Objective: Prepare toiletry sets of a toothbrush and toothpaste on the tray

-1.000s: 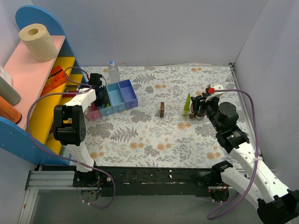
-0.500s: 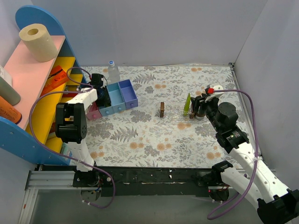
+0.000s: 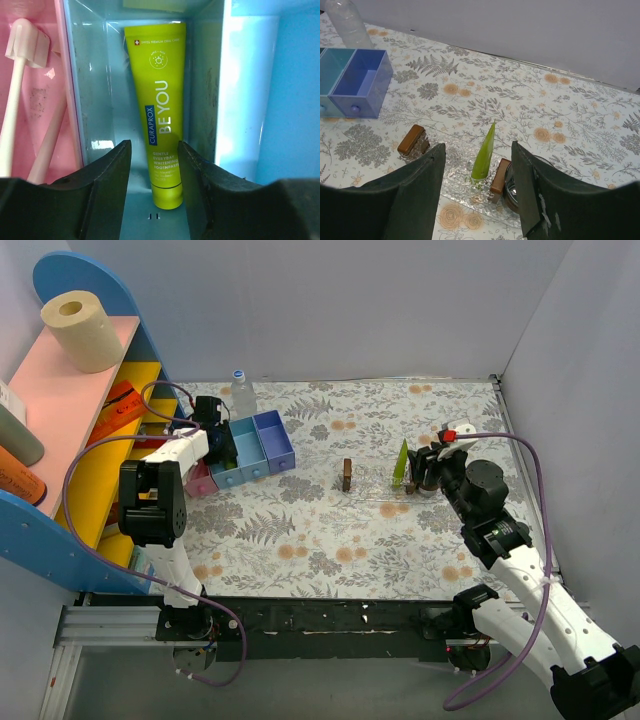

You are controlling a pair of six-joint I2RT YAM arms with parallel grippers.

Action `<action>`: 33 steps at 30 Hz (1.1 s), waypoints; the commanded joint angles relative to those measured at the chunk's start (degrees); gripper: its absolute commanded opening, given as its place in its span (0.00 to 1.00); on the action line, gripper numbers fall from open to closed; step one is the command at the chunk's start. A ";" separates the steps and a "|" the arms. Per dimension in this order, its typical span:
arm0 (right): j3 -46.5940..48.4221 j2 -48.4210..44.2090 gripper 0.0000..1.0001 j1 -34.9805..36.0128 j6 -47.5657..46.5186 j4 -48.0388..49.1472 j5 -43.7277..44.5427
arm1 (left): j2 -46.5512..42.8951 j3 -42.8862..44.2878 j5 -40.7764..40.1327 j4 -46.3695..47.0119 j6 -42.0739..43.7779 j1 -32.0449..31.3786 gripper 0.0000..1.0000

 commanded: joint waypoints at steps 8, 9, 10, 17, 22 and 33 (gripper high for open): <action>-0.36 -0.20 0.63 -0.21 0.07 2.63 -0.45 | 2.54 -1.59 -2.03 -2.39 0.49 0.15 0.46; -0.36 -0.11 0.63 -0.21 0.07 2.63 -0.45 | 2.36 -1.68 -2.03 -2.31 0.48 0.06 0.45; -0.36 -0.20 0.63 -0.21 0.15 2.63 -0.54 | 2.10 -1.94 -2.03 -2.31 0.57 0.06 0.43; -0.36 -0.20 0.62 -0.29 0.16 2.72 -0.54 | 2.01 -2.38 -2.38 -2.31 0.83 -0.20 0.24; -0.45 -0.11 0.63 -0.21 0.16 2.72 -0.54 | -0.27 -2.21 -2.12 -2.39 0.40 -0.38 0.15; -0.10 0.24 0.63 -0.21 0.77 2.90 -1.33 | -9.85 -0.98 -2.12 -1.87 0.13 -0.38 0.08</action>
